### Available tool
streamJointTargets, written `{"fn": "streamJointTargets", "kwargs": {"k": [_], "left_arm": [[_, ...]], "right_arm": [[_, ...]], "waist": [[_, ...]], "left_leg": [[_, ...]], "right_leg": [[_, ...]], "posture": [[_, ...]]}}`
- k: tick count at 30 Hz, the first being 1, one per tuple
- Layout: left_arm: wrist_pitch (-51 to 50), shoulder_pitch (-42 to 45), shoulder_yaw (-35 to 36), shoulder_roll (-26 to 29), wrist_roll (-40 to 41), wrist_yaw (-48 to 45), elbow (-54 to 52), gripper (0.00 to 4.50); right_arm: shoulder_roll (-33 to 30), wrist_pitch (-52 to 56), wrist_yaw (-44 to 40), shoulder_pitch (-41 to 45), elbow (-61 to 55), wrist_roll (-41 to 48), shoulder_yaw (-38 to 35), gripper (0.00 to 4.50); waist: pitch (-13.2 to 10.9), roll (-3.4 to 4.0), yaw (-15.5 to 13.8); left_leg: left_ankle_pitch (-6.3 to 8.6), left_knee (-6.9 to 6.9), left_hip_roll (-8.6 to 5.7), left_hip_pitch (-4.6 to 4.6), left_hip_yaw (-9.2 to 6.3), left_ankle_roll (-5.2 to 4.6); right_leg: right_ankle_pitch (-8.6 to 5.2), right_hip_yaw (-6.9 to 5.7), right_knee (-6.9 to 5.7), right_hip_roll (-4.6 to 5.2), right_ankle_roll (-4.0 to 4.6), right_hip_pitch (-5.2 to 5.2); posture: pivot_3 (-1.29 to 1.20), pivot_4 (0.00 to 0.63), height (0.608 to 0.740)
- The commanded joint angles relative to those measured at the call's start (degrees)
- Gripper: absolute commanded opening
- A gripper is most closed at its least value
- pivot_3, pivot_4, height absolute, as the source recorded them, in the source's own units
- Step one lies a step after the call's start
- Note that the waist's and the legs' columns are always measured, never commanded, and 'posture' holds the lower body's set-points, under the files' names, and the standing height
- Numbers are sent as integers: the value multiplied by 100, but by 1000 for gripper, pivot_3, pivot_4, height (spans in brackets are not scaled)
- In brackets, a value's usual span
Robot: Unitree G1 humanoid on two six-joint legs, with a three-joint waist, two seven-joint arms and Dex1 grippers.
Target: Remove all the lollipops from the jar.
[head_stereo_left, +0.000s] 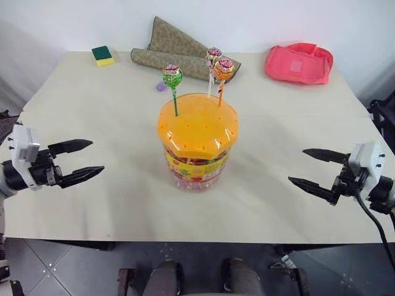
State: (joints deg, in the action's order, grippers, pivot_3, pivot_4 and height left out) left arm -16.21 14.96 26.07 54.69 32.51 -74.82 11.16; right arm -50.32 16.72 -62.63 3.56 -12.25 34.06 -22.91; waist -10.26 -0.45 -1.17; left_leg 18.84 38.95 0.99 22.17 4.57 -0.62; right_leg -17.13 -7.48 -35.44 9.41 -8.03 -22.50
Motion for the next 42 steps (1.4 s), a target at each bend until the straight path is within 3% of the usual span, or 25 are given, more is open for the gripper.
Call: {"fn": "streamJointTargets", "kwargs": {"k": [1, 8, 14, 23, 26, 38, 42], "left_arm": [[-447, 214, 171, 277, 417, -45, -457, 4500], [-989, 2228, -1075, 90, 532, -58, -926, 4500], [-1070, 3694, -1979, -928, 401, -54, -342, 4500], [-1089, 4703, -2174, -1878, 378, -23, 426, 4500], [-1159, 4778, -2021, -1947, 584, -168, 433, 3887], [-1684, 5000, -2011, -1842, 633, -261, 161, 45], [-1743, 5187, -1845, -1956, 788, -43, 120, 16]], "right_arm": [[-142, 277, 1, 189, -338, 396, -193, 4481], [-153, 865, -30, 1236, -287, 931, 83, 4481], [51, 844, 79, 1668, -205, 881, 282, 4481], [114, 802, 353, 1252, -557, 930, -113, 4481], [125, 826, 510, 1049, -726, 985, -328, 4500], [92, 725, 630, 710, -865, 1001, -612, 4500], [80, 694, 621, 755, -825, 986, -594, 4500]], "waist": [[0, 0, 2], [-5, -8, -35], [-8, -11, -19], [-13, -20, -19], [-13, -20, -17], [-13, -21, -28], [-14, -21, -31]], "left_leg": [[0, 0, 0, 0, 0, 0], [0, 15, -6, 7, -12, -1], [0, 15, -7, 10, -3, -1], [0, 16, -7, 15, -3, -1], [0, 16, -6, 14, -5, -1], [0, 19, -6, 14, -6, -2], [0, 20, -7, 15, -8, -2]], "right_leg": [[0, 1, 1, 0, 0, 0], [3, -3, -4, 1, -2, 6], [3, -5, -5, -1, -2, 1], [3, -6, 0, -3, -3, 0], [3, -6, -1, -3, -3, 0], [3, -5, -1, -3, -3, 1], [4, -6, -1, -3, -3, 2]], "posture": [[0, 150, 740], [0, 150, 740], [0, 150, 740], [0, 150, 740], [0, 150, 740], [0, 150, 740], [0, 150, 740]]}}
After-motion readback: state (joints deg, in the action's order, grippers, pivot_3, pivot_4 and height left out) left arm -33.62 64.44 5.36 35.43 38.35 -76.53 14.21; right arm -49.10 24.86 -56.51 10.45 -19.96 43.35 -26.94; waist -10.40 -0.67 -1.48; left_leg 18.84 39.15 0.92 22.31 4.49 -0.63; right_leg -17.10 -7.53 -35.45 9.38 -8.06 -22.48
